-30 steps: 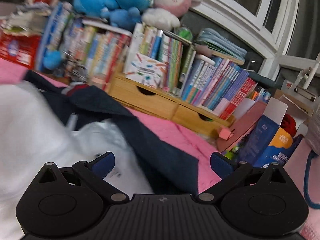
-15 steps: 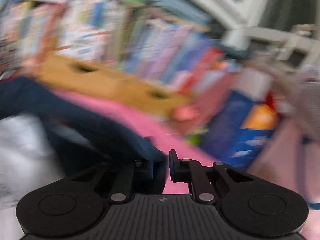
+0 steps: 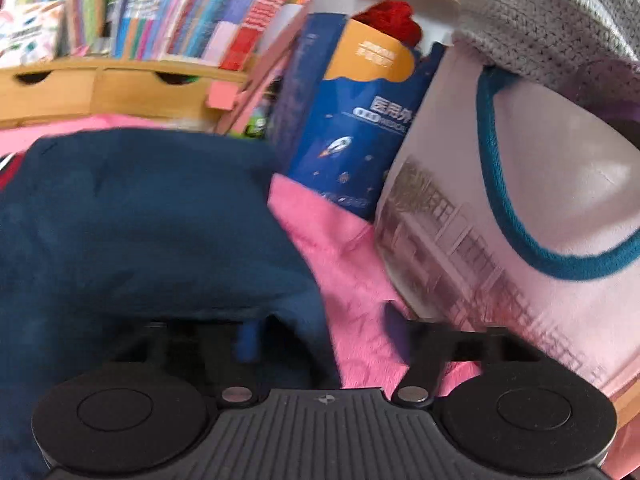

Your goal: Fold clothes

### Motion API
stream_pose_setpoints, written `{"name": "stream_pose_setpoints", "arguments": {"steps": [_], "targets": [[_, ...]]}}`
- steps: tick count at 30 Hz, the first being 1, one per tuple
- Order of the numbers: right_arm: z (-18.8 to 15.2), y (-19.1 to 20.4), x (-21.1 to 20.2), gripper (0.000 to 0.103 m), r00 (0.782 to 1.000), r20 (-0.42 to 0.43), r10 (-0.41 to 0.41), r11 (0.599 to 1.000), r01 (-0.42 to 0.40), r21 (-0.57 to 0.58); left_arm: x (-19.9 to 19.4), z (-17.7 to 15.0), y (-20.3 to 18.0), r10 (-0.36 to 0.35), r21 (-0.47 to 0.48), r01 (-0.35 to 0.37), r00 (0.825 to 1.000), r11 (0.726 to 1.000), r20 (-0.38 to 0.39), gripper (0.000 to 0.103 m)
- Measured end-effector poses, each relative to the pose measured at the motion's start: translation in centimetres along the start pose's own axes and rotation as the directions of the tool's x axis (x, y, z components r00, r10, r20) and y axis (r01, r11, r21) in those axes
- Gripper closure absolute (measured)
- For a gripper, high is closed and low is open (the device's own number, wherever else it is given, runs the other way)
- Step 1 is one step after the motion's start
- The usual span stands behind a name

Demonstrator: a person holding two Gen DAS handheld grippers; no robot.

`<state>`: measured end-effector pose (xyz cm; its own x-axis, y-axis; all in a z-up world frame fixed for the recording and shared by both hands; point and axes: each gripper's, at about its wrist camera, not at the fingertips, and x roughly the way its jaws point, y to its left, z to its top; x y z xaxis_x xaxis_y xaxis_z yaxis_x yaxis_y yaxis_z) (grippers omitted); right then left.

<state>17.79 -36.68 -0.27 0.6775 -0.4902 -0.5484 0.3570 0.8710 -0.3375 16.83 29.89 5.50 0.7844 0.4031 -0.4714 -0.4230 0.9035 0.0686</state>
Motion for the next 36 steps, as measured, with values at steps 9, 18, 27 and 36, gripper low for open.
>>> {"name": "stream_pose_setpoints", "arguments": {"steps": [9,18,27,36], "targets": [[-1.0,2.4,-11.4,0.014,0.951,0.188,0.246,0.967,-0.229,-0.109,3.5,-3.3,-5.8,-0.146,0.106,0.163,0.977,0.981,-0.153,0.004],[-0.8,12.0,-19.1,0.01,0.84,0.259,0.477,0.824,-0.325,-0.463,-1.9,-1.6,-3.5,-0.078,-0.037,0.082,0.992,0.996,0.101,0.097],[-0.5,18.7,-21.8,0.009,0.731,0.155,0.665,0.681,-0.507,-0.529,-2.4,-7.9,1.6,-0.056,0.103,0.081,0.971,0.991,-0.231,0.07],[1.1,23.0,-21.0,0.009,0.702,0.061,0.709,0.633,-0.597,-0.493,-5.5,-8.1,2.8,-0.061,0.188,0.096,0.982,0.977,-0.181,0.013]]}}
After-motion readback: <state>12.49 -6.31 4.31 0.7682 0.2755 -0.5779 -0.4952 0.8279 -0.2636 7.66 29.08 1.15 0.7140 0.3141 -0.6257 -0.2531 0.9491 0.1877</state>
